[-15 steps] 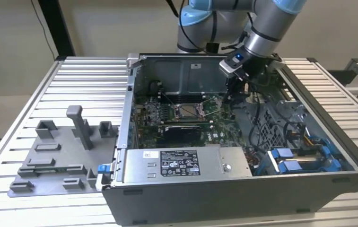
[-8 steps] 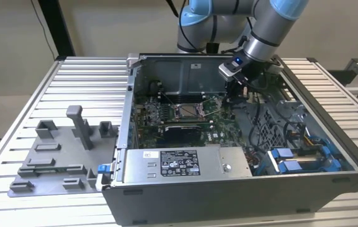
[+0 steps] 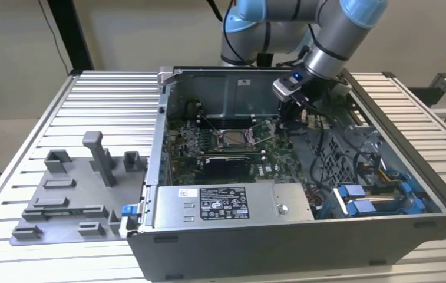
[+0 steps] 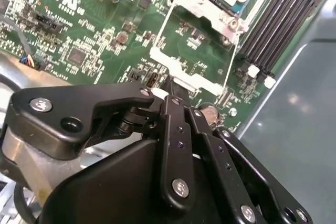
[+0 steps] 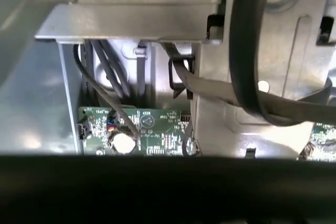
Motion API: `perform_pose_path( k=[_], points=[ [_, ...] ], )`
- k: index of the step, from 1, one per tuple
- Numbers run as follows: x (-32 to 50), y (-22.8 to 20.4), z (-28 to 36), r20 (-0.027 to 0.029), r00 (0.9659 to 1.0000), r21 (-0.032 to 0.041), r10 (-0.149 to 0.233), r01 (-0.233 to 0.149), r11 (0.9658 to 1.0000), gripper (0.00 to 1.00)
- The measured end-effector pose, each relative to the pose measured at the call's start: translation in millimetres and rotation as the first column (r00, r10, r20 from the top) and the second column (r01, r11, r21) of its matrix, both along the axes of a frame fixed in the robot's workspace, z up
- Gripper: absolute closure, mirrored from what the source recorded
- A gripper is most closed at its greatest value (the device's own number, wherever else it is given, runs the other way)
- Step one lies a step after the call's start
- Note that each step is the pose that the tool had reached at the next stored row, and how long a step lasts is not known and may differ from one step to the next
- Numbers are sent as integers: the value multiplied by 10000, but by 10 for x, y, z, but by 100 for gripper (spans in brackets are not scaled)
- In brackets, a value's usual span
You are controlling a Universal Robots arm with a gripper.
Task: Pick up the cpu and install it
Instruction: 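Pick up the cpu and move it towards the insertion slot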
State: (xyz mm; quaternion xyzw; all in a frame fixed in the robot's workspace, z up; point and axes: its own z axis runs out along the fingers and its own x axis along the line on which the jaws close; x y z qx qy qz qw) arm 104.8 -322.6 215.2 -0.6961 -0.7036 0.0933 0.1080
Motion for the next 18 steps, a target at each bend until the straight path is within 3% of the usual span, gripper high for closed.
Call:
perform_pose_path(
  k=[4,7,9,13,18],
  points=[
    [8,-1,1,-329,9995,1,0,0,10000,100],
    [9,-2,13,-486,9988,-1,0,0,10000,100],
    [8,-4,25,-540,9985,2,0,0,10000,100],
    [-3,-10,44,-590,9983,2,0,0,10000,100],
    [-101,-21,48,-643,9979,1,0,0,10000,100]
  ],
)
